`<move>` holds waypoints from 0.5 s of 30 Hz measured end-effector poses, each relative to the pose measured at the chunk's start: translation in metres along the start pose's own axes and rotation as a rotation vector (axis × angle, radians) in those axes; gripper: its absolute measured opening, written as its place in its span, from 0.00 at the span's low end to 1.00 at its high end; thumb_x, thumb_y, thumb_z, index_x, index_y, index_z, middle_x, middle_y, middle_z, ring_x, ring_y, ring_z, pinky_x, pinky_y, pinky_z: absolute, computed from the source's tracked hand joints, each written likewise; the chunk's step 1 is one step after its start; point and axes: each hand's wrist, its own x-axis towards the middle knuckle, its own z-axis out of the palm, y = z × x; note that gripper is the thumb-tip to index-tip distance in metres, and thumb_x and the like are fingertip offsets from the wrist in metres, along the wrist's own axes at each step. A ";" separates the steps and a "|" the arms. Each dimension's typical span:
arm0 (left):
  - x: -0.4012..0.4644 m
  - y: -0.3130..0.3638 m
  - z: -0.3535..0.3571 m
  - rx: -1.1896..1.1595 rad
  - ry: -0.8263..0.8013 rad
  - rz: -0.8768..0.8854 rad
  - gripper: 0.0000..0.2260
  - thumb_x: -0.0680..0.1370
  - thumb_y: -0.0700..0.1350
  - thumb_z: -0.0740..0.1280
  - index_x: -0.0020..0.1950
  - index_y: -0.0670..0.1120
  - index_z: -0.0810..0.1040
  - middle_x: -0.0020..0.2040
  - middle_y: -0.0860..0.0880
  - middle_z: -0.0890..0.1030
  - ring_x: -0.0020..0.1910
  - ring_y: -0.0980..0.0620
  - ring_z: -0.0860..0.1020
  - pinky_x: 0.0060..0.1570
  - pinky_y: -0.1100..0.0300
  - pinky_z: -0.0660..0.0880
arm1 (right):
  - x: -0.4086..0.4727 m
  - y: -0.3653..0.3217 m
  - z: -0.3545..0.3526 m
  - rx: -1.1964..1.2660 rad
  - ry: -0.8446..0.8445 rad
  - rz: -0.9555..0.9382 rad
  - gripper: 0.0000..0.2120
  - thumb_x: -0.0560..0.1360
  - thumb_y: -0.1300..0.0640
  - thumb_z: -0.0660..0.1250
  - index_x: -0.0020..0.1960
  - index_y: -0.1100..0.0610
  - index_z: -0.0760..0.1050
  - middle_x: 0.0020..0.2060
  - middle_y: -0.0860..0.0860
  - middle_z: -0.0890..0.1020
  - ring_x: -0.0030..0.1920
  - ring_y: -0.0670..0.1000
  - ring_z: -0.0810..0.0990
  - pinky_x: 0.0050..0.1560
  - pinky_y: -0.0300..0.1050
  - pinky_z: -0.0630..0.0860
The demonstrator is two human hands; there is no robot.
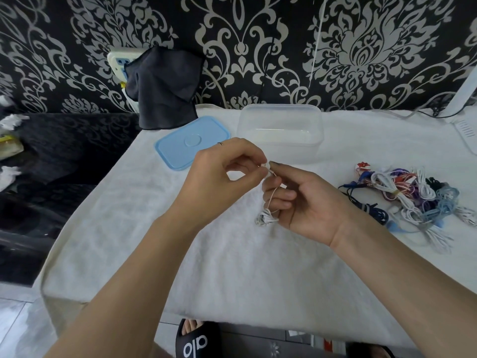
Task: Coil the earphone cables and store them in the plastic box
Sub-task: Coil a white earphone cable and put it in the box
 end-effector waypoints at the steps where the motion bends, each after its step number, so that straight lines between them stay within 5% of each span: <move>1: 0.000 0.000 0.000 0.002 -0.003 0.004 0.06 0.76 0.34 0.74 0.50 0.42 0.83 0.46 0.48 0.84 0.46 0.48 0.84 0.52 0.61 0.80 | 0.001 0.000 0.000 -0.005 0.003 -0.001 0.03 0.78 0.58 0.66 0.50 0.56 0.73 0.32 0.48 0.70 0.24 0.43 0.62 0.24 0.36 0.62; 15: -0.001 0.003 0.000 -0.111 -0.009 -0.038 0.03 0.77 0.35 0.73 0.50 0.40 0.82 0.47 0.46 0.84 0.48 0.45 0.84 0.54 0.54 0.81 | 0.000 -0.002 0.001 -0.045 -0.019 -0.009 0.06 0.76 0.58 0.68 0.41 0.58 0.78 0.32 0.48 0.70 0.25 0.43 0.61 0.25 0.35 0.61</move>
